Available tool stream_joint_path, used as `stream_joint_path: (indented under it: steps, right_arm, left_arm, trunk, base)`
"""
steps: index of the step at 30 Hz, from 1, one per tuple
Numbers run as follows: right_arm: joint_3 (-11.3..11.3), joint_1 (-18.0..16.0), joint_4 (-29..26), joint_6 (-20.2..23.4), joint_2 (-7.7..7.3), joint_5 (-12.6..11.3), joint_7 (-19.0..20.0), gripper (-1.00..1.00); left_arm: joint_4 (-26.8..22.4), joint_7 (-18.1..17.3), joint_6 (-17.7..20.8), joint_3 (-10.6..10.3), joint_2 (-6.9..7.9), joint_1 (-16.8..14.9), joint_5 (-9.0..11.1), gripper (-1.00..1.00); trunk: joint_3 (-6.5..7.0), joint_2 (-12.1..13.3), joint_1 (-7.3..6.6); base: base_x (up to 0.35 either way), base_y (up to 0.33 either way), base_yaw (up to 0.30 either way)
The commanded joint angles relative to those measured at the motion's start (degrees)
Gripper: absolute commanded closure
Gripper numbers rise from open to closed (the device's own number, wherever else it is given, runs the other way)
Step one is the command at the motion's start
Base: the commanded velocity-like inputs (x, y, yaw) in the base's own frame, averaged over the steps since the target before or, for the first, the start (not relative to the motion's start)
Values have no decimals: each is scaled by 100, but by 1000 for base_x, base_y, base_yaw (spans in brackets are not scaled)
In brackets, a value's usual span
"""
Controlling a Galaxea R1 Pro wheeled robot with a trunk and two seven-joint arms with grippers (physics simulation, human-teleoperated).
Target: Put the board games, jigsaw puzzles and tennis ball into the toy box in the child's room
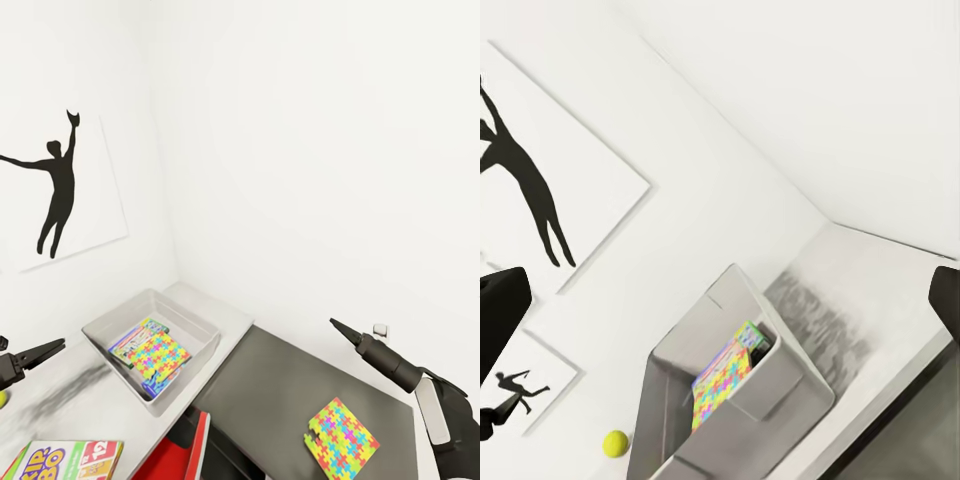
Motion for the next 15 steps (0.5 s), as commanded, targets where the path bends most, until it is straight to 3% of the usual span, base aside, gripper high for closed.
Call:
stream_joint_path:
  steps: [1, 15]
  right_arm:
    - [-1, -6, 5, 40, 1, -26, 4, -100]
    - [7, -5, 27, 18, 10, -14, -44, -100]
  left_arm:
    - [5, -28, 65, 8, 10, 2, -12, -100]
    - [-1, -28, 107, -50, 45, 7, -5, -100]
  trunk:
    - [-4, -13, 4]
    - [29, -13, 4]
  base:
    - [0, 0, -89]
    - [0, 0, -22]
